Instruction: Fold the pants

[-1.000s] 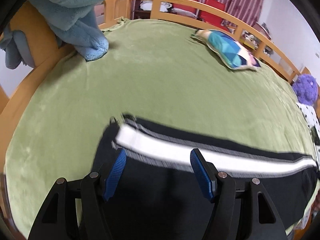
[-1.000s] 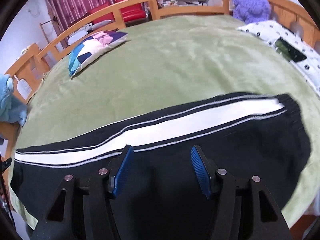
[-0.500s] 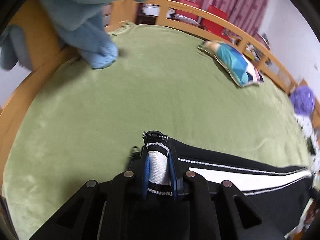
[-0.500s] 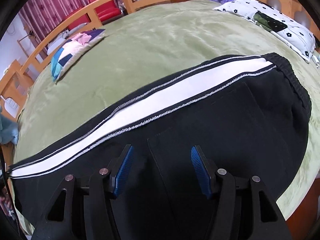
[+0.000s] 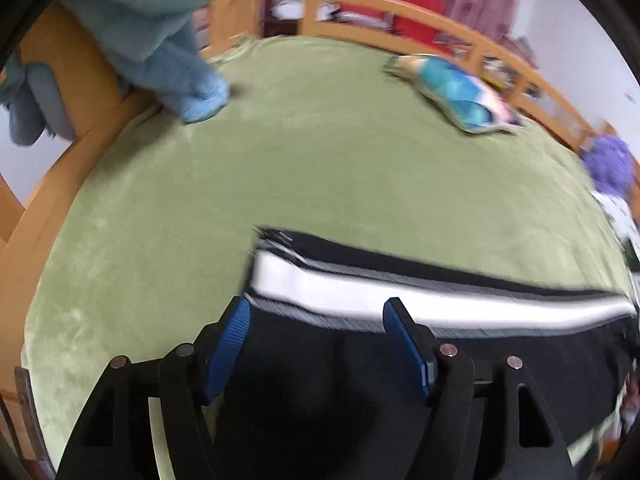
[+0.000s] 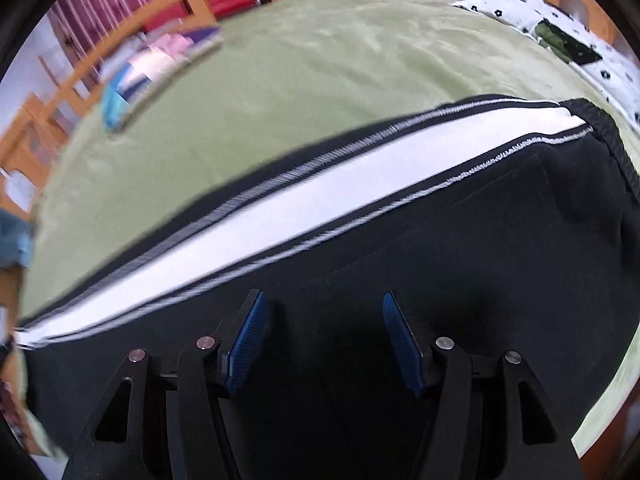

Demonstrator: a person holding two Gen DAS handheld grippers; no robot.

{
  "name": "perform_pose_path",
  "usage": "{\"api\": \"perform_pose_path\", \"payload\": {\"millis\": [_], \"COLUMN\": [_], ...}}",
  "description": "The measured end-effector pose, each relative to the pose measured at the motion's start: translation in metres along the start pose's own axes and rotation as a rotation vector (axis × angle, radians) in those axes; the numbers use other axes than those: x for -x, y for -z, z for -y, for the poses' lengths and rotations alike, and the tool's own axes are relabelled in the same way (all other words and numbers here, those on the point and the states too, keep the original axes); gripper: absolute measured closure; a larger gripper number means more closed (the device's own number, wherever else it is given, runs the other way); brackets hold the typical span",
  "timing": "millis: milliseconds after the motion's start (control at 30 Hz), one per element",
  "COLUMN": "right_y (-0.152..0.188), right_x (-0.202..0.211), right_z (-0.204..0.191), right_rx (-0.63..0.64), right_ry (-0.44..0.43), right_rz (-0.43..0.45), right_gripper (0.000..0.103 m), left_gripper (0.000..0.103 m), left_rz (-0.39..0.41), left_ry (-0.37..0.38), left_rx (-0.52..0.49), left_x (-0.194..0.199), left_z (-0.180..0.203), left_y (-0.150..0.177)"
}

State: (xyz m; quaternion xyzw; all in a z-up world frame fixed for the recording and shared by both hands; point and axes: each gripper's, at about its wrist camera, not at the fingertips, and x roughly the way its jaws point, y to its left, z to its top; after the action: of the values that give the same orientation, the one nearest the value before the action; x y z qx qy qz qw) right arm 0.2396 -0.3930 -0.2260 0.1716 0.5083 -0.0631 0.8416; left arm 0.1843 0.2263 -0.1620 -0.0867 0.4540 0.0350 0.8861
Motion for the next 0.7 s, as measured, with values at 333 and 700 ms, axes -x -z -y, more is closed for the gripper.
{"api": "perform_pose_path", "payload": {"millis": [333,700], "right_y": [0.068,0.1], "right_x": [0.038,0.075], "right_z": [0.007,-0.017], "right_rx": [0.083,0.067], "right_ry": [0.039,0.107], "right_rz": [-0.028,0.025], "right_gripper": [0.041,0.041], "left_gripper": [0.063,0.049], "left_rz": [-0.121,-0.044], "left_ry": [-0.02,0.014], "left_rx": [0.085,0.138], "left_x": [-0.008,0.041], "left_z": [-0.029,-0.033], "left_y": [0.085,0.128]}}
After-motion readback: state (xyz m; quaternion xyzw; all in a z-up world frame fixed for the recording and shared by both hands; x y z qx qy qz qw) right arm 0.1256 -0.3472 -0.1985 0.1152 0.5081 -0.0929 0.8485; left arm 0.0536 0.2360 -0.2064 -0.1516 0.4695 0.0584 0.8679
